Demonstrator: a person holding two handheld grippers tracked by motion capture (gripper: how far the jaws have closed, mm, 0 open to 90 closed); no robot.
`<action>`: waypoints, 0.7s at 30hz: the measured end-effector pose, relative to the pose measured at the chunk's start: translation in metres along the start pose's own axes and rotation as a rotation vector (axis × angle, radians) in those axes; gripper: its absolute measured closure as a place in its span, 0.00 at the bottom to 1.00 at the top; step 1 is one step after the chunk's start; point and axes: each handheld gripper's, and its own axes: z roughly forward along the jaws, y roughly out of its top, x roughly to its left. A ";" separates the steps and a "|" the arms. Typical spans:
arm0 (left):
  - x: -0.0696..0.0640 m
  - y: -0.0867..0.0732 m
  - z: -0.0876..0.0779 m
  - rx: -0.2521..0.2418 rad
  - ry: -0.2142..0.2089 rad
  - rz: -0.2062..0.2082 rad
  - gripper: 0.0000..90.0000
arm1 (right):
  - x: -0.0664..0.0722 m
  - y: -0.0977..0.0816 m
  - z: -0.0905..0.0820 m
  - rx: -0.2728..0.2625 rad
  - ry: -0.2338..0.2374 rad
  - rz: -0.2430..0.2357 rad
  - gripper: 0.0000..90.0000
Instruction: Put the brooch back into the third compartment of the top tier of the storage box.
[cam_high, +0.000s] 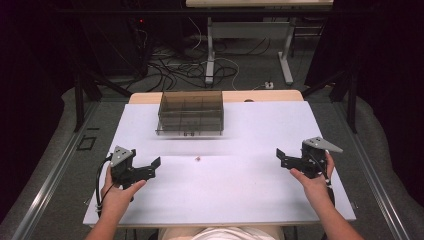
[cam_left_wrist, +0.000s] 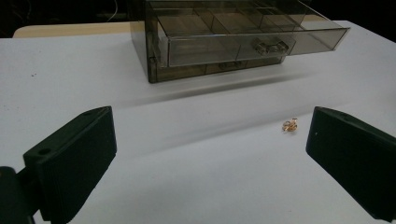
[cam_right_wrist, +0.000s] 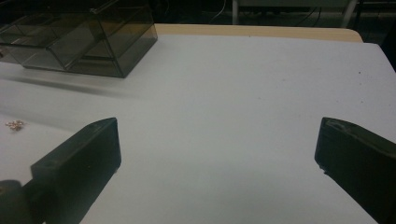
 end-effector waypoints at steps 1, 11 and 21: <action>-0.001 0.000 0.000 -0.006 0.002 -0.002 0.02 | 0.000 -0.001 0.001 -0.008 0.002 0.002 0.01; -0.007 0.003 -0.003 -0.035 0.004 -0.006 0.04 | -0.001 -0.002 0.001 -0.008 -0.008 0.011 0.02; -0.016 0.012 -0.001 -0.043 -0.005 -0.011 0.06 | 0.001 -0.001 -0.002 -0.018 -0.013 0.009 0.05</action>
